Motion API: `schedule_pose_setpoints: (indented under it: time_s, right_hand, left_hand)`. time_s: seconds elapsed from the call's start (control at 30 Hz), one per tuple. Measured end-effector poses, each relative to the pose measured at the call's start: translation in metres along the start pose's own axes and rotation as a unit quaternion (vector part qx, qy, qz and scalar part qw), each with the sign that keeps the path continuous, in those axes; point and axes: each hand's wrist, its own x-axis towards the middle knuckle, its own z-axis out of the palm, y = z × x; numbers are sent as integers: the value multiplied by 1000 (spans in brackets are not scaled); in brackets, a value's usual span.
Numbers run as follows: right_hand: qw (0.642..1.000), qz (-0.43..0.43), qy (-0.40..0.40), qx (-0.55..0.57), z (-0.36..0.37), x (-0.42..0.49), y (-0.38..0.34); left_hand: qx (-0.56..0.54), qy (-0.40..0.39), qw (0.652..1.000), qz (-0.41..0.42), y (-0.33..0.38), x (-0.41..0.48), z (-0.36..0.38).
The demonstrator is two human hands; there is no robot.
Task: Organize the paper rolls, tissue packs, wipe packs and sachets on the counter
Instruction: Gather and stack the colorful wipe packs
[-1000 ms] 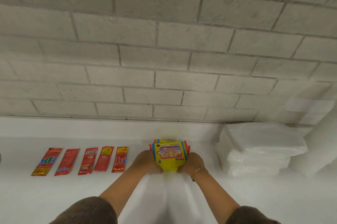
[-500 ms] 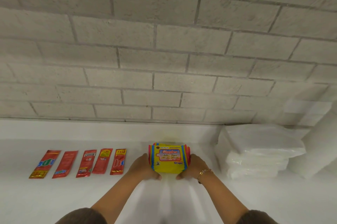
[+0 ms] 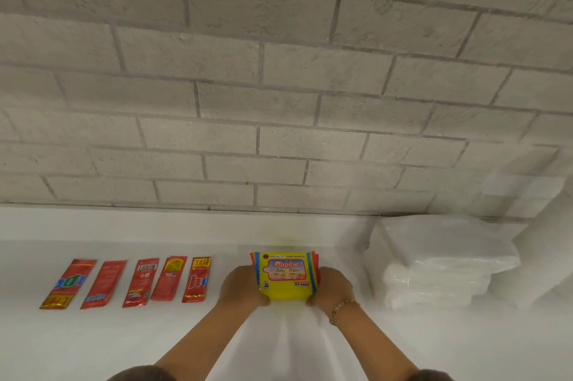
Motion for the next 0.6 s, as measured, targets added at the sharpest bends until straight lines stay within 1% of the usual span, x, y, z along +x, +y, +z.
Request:
schedule_pose_setpoints:
  time_s: [0.07,0.13,0.23,0.3,0.43,0.6]
  right_hand:
    - [1000,2,-3,4,0,-2,5]
    - [999,2,-17,38,0,-2,8]
    - [996,-5,-43,72,2,-2,5]
    - [997,3,-37,72,3,-1,0]
    - [997,27,-20,66,2,2,0]
    - [997,22,-8,67,-3,8,10]
  left_hand:
    - [-19,-15,1000,-7,-8,-1,-1]
    - [-38,-32,999,-19,-14,-2,-2]
    - [-23,-41,999,-4,-14,-1,0]
    - [-6,-36,999,18,-9,-1,6]
    - [-5,-2,1000,9,1,3,13]
    - [-9,6,1000,13,10,8,16]
